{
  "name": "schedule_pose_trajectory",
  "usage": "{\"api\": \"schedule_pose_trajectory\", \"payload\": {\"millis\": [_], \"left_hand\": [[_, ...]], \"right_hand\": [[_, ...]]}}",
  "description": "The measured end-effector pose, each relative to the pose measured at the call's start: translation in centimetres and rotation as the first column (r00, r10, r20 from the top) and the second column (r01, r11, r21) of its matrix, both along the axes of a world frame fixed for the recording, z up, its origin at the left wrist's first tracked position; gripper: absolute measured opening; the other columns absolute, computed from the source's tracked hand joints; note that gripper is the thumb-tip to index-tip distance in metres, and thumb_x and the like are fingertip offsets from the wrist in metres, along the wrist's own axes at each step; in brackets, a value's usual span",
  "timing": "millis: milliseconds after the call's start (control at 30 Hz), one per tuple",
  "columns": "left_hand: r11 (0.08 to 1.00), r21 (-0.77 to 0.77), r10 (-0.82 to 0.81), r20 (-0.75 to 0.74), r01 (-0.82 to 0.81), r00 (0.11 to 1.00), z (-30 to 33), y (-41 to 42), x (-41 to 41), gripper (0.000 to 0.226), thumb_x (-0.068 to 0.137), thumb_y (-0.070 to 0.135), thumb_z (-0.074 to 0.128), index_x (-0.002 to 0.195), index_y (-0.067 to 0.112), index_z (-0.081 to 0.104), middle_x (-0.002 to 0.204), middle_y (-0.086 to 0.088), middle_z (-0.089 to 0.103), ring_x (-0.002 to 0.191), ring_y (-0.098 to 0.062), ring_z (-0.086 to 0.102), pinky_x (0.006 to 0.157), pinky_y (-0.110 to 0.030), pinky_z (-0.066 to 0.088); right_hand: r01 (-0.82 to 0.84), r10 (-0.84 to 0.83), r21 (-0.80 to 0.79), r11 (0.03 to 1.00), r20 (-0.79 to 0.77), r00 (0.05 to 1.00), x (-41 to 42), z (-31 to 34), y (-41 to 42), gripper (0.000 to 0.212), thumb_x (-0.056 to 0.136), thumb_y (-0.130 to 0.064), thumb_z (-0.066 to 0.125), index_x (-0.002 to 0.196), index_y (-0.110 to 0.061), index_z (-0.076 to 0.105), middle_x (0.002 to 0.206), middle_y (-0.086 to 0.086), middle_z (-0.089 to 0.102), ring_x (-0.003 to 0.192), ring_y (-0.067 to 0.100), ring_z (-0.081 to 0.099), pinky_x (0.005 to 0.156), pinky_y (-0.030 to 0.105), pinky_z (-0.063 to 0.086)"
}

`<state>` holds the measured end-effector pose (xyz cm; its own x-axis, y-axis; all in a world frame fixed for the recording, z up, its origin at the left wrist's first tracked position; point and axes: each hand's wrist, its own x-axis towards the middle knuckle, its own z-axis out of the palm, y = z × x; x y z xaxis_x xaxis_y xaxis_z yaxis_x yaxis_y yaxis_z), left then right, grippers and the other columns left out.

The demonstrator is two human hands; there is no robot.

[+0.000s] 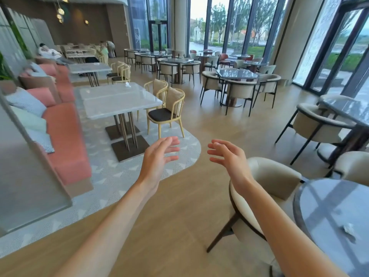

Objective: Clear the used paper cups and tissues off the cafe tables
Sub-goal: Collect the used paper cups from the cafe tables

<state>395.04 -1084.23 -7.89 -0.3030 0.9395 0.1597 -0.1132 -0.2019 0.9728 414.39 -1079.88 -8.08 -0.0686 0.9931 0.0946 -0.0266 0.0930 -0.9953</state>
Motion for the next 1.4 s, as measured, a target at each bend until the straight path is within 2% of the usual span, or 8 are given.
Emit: {"api": "schedule_pose_trajectory", "payload": {"millis": [167,467,667,967,1100,1400], "left_hand": [[0.998,0.045,-0.048,-0.005,0.048,0.999,2.5,13.3,-5.1,0.033,0.106,0.024,0.048,0.117,0.003,0.069,0.118,-0.015,0.072,0.107,-0.023,0.068,0.092,-0.044,0.057],[0.975,0.083,-0.204,-0.027,0.206,0.979,6.4,31.7,-8.8,0.032,0.106,0.026,0.046,0.119,0.009,0.07,0.116,-0.007,0.073,0.107,-0.017,0.069,0.088,-0.034,0.059],[0.975,0.058,-0.213,-0.001,0.213,0.977,6.9,43.5,-9.9,0.03,0.106,0.025,0.046,0.117,0.009,0.069,0.118,-0.01,0.072,0.111,-0.023,0.068,0.092,-0.04,0.057],[0.974,0.08,-0.21,-0.021,0.211,0.977,9.2,65.7,-7.6,0.03,0.104,0.029,0.048,0.113,0.009,0.07,0.114,-0.009,0.074,0.107,-0.024,0.07,0.094,-0.048,0.057],[0.976,0.071,-0.203,-0.018,0.204,0.979,9.7,74.7,-6.4,0.033,0.106,0.027,0.045,0.118,0.005,0.067,0.117,-0.012,0.073,0.107,-0.025,0.07,0.094,-0.047,0.057],[0.977,0.066,-0.203,-0.014,0.203,0.979,9.5,94.6,-5.6,0.035,0.106,0.025,0.044,0.122,0.002,0.065,0.116,-0.013,0.073,0.108,-0.027,0.07,0.091,-0.042,0.057]], "right_hand": [[0.054,-0.055,0.02,0.998,0.012,0.998,-5.0,1.9,11.1,0.016,0.099,-0.019,0.058,0.11,-0.017,0.069,0.111,0.01,0.074,0.103,0.021,0.072,0.096,0.044,0.057],[0.179,-0.18,0.072,0.981,0.0,0.984,-9.6,6.4,28.1,0.019,0.099,-0.019,0.058,0.113,-0.016,0.069,0.11,0.008,0.074,0.103,0.021,0.072,0.094,0.042,0.058],[0.212,-0.21,0.065,0.975,-0.039,0.977,-10.1,6.4,39.7,0.019,0.099,-0.019,0.058,0.114,-0.014,0.069,0.11,0.01,0.074,0.104,0.023,0.071,0.095,0.045,0.058],[0.196,-0.178,0.094,0.976,-0.168,0.969,-9.0,8.2,61.9,0.022,0.101,-0.02,0.056,0.115,-0.008,0.069,0.113,0.012,0.073,0.106,0.028,0.07,0.095,0.046,0.058],[0.181,-0.164,0.08,0.98,-0.189,0.968,-7.9,9.3,71.4,0.02,0.1,-0.017,0.057,0.113,-0.008,0.069,0.117,0.017,0.072,0.108,0.031,0.069,0.097,0.048,0.056],[0.183,-0.169,0.059,0.981,-0.182,0.969,-6.3,8.6,90.9,0.021,0.099,-0.016,0.058,0.114,-0.009,0.07,0.113,0.013,0.074,0.104,0.028,0.071,0.095,0.045,0.058]]}}
